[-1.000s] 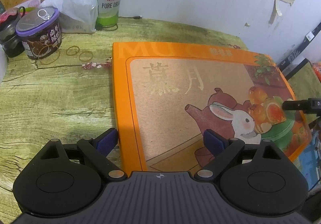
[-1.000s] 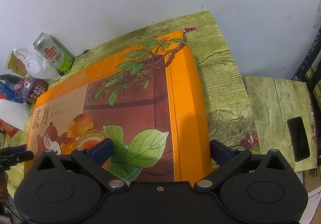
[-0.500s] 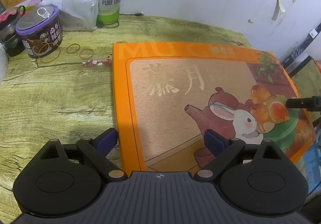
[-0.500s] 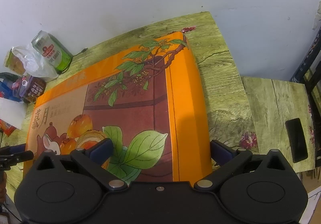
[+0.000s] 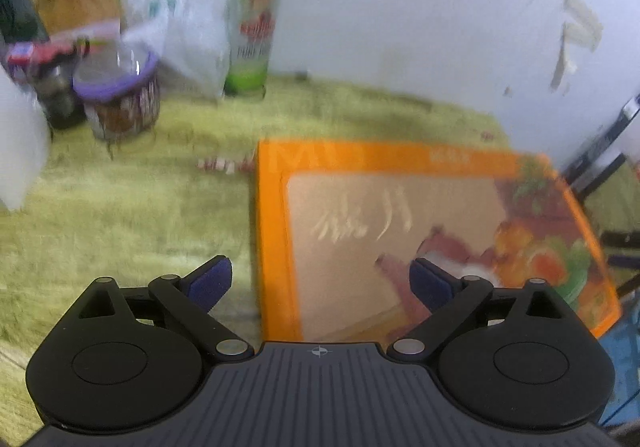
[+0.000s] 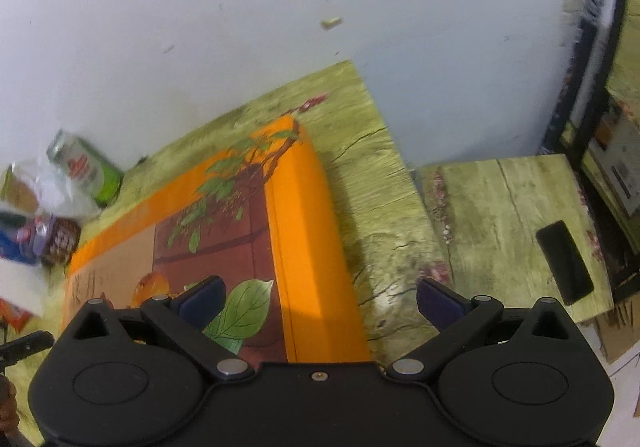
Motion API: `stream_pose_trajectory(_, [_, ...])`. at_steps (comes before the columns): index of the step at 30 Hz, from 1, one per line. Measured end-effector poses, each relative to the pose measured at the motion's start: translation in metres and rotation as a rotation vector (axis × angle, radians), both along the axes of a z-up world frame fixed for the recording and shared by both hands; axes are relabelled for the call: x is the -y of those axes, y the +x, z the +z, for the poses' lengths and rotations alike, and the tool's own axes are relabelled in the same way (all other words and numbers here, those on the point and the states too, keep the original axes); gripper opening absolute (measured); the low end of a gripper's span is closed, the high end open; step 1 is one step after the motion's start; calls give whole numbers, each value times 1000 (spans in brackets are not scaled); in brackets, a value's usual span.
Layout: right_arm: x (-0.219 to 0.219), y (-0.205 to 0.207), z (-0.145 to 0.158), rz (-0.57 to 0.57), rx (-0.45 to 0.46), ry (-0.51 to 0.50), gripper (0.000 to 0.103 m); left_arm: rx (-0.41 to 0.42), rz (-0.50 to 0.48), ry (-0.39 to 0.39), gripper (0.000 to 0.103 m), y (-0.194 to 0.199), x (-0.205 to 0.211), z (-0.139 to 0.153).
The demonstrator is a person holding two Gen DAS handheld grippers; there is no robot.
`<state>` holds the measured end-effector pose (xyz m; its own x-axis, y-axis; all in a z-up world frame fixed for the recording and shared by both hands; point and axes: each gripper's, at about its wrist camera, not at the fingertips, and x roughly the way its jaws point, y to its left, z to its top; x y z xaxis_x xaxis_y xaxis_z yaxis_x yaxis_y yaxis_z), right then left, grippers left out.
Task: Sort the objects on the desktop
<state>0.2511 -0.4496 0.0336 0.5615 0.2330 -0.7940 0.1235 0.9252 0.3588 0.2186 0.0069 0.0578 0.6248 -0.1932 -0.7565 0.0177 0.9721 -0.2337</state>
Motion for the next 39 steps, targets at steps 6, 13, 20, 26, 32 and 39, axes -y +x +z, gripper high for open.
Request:
stream_pose_trajectory(6, [-4,-14,15,-12,34,-2,103,45,-57,-4,103,-3,25,29])
stream_pose_trajectory(13, [-28,-18,38,30,73,-55,103,16,-69,32,103,10,57,41])
stream_pose_trajectory(20, [-62,-14,74,70,167,-164,103,16,-68,92,103,27,77,50])
stream_pose_trajectory(26, [-91,-5,104,84,240,-223,103,3,-86,114,103,44,88,57])
stream_pose_trajectory(32, [-115,8,132,122,300,-249,103,-32,-121,137,103,62,91,54])
stream_pose_trajectory(39, [-125,30,175,152,366,-264,103,-44,-153,173,103,80,91,55])
